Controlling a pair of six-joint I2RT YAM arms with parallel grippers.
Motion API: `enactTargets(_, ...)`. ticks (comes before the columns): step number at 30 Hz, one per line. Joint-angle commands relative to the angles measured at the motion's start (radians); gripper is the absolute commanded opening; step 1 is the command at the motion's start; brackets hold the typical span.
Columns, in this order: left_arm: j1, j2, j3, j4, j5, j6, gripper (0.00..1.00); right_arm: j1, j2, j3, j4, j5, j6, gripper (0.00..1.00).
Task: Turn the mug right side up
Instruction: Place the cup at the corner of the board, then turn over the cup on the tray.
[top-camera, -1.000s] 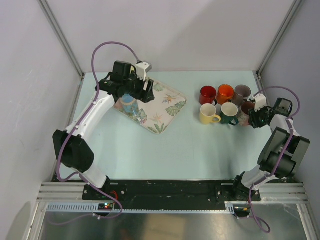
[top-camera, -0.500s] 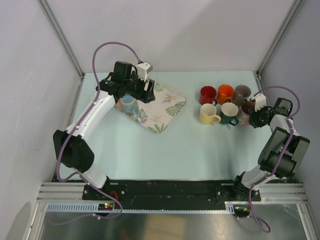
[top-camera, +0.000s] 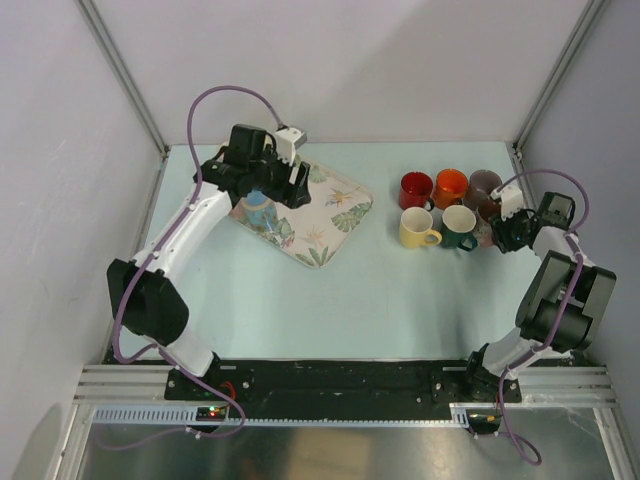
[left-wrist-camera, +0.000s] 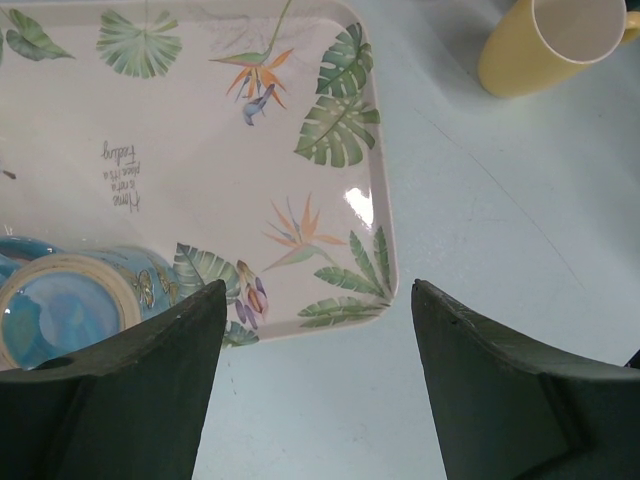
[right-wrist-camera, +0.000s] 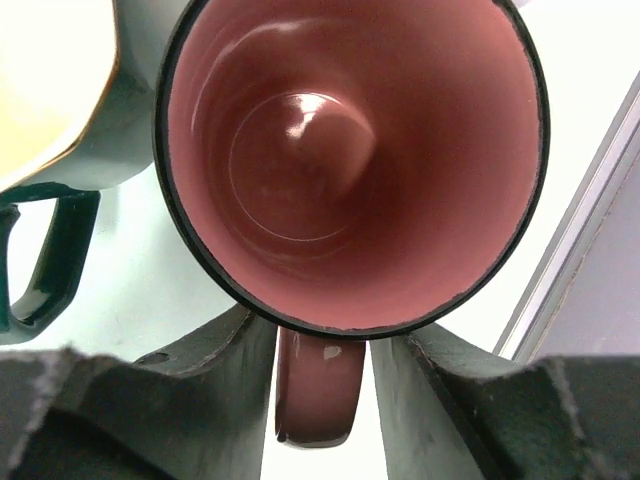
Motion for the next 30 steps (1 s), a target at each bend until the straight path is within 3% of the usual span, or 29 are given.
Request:
enactTargets(1,-0.008,-0.033,-0.014,0.016,-0.020,0.030,0.78,-0.011,-0.002,0.027,-0.012,-0.001,-0.037,0.47)
enactTargets(5,-0.008,-0.030,-0.013,0.013,-0.019,0.033,0.78,-0.048,-0.038,0.040,-0.081,-0.022,-0.050,0.54)
enactTargets(11,-0.003,-0.028,0.004,0.003,-0.018,0.032,0.79,-0.068,-0.104,0.154,-0.367,-0.131,-0.062,0.69)
enactTargets(15,0.016,-0.033,-0.002,0.000,-0.076,0.020,0.82,-0.046,-0.175,0.197,-0.437,-0.159,-0.022,0.72)
enactTargets(19,0.055,-0.006,0.011,-0.002,-0.223,-0.005,0.90,0.042,-0.254,0.202,-0.352,-0.115,0.060,0.71)
enactTargets(25,0.115,0.095,0.075,-0.012,-0.444,-0.045,0.95,0.271,-0.325,0.204,-0.186,-0.053,0.181,0.76)
enactTargets(30,0.159,0.214,0.168,-0.054,-0.511,-0.141,0.96,0.464,-0.320,0.203,-0.176,-0.028,0.175,0.77)
